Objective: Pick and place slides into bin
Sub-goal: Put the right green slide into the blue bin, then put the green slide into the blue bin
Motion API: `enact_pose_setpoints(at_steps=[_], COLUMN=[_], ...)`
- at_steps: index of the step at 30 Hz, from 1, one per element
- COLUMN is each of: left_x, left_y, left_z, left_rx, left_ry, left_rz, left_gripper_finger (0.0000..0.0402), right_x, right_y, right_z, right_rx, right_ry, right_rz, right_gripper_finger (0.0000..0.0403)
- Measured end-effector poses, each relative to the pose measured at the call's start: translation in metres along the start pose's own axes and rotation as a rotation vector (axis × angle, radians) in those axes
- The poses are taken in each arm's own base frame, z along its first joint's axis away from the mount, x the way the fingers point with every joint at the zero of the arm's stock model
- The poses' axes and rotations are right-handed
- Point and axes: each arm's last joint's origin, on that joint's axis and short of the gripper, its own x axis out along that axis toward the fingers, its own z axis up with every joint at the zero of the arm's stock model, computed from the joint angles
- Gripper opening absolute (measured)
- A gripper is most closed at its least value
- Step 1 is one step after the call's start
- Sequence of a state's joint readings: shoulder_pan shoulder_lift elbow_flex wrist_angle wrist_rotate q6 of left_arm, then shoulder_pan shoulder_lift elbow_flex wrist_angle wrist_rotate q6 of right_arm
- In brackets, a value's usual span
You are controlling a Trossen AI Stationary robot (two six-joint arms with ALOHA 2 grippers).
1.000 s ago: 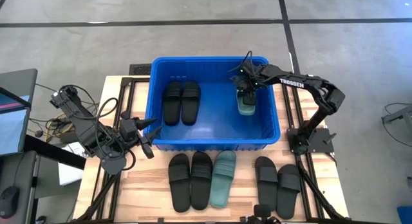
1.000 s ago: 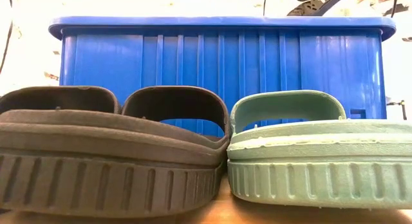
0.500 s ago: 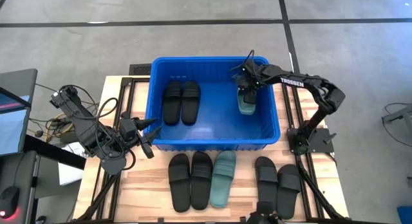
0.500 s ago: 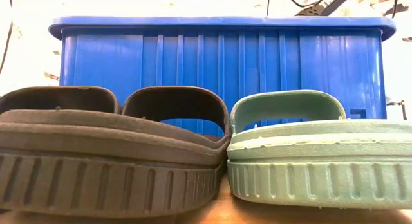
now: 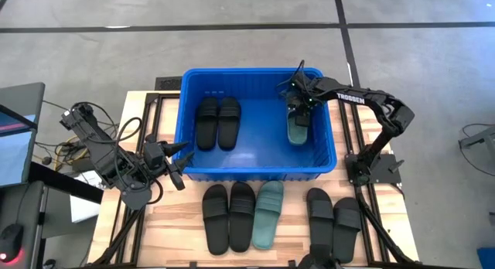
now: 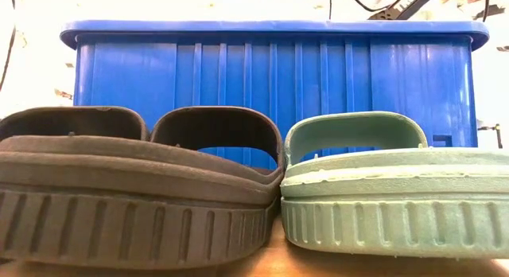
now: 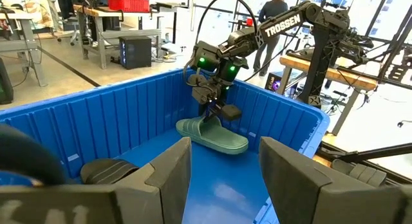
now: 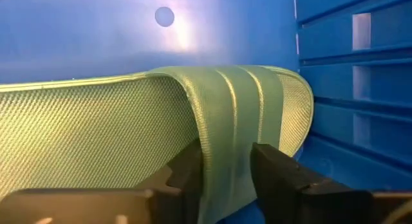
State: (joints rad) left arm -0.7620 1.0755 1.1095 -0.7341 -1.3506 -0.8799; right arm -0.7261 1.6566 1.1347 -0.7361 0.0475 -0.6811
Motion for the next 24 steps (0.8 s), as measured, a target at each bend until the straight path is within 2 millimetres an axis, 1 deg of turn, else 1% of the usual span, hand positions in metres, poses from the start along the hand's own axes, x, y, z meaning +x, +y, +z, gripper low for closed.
enact_pose_setpoints(at_steps=[8, 14, 19, 24], left_x=[0.0, 0.0, 0.0, 0.0], left_y=[0.0, 0.0, 0.001, 0.001], left_z=[0.0, -0.001, -0.001, -0.002], left_rx=[0.0, 0.012, 0.018, 0.027], left_ry=[0.009, 0.023, 0.024, 0.027], left_rz=[-0.007, -0.015, -0.014, -0.014], left_gripper_finger=[0.0171, 0.0171, 0.0171, 0.0171], right_x=[0.0, 0.0, -0.005, -0.022], right_y=[0.002, 0.004, 0.008, 0.016], right_z=[0.001, -0.001, -0.001, 0.003], right_rx=[-0.006, 0.001, -0.002, -0.015], right_ry=[0.003, 0.026, 0.033, -0.017], right_rz=[0.005, 0.022, 0.032, 0.009], right_gripper_finger=[0.0183, 0.0222, 0.0237, 0.024])
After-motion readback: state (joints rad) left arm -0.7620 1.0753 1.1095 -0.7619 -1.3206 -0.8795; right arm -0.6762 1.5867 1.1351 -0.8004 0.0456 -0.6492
